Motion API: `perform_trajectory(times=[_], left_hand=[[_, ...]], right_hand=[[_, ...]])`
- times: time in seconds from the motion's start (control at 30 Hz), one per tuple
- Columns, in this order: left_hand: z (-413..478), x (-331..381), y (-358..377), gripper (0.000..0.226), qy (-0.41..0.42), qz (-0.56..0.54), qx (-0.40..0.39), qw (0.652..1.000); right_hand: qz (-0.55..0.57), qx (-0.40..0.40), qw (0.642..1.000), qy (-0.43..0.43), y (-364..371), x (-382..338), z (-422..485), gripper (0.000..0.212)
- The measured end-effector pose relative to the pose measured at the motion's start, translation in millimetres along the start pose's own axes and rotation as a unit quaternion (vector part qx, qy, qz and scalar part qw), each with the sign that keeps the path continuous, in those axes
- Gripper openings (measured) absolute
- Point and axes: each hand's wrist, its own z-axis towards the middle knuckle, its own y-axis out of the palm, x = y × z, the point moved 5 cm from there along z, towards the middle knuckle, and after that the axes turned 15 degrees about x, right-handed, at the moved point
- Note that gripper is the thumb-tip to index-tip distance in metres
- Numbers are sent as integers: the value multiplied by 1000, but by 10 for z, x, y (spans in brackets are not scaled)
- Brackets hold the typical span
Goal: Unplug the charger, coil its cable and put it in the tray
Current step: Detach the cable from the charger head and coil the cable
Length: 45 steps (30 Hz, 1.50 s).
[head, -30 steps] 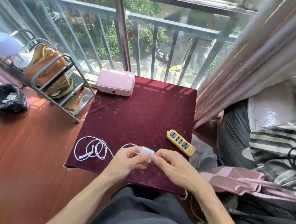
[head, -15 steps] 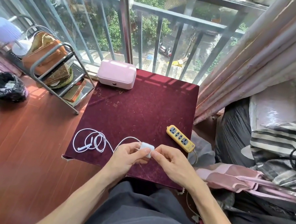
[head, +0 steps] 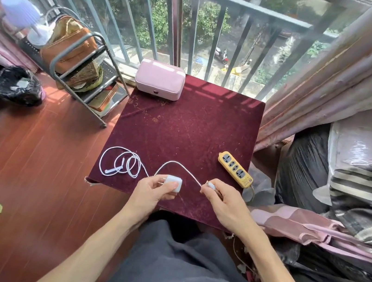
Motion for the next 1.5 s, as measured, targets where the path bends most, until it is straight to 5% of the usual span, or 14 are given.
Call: perform_trajectory(times=[0.23,0.37,0.67,0.97,1.23,1.3,1.43,1.5], left_hand=[[681,-58,-285,7,7,92,136,986],[1363,60,-212,27,41,208,182,960],[2693,-166,179,35,74,437,173,880],[3151,-506,251,54,62,499,164,849],[2983,-555,230,79,-3,468,158,869],[2722,-473,268,65,-12,439,155,885],[1769,-290,600,39,-102,283,2,954],[1153,-159,757,48,-167,251,-93,949]], right_hand=[[-25,19,999,27,73,258,-82,38],[-42,16,997,59,195,444,-130,37],[-40,56,986,149,373,812,-213,38],[-25,80,975,205,416,1042,-211,35],[-53,106,978,169,311,957,-116,21],[-52,122,982,136,227,808,-65,20],[-78,140,987,34,-55,368,55,23],[-124,175,976,-31,-237,74,104,17]])
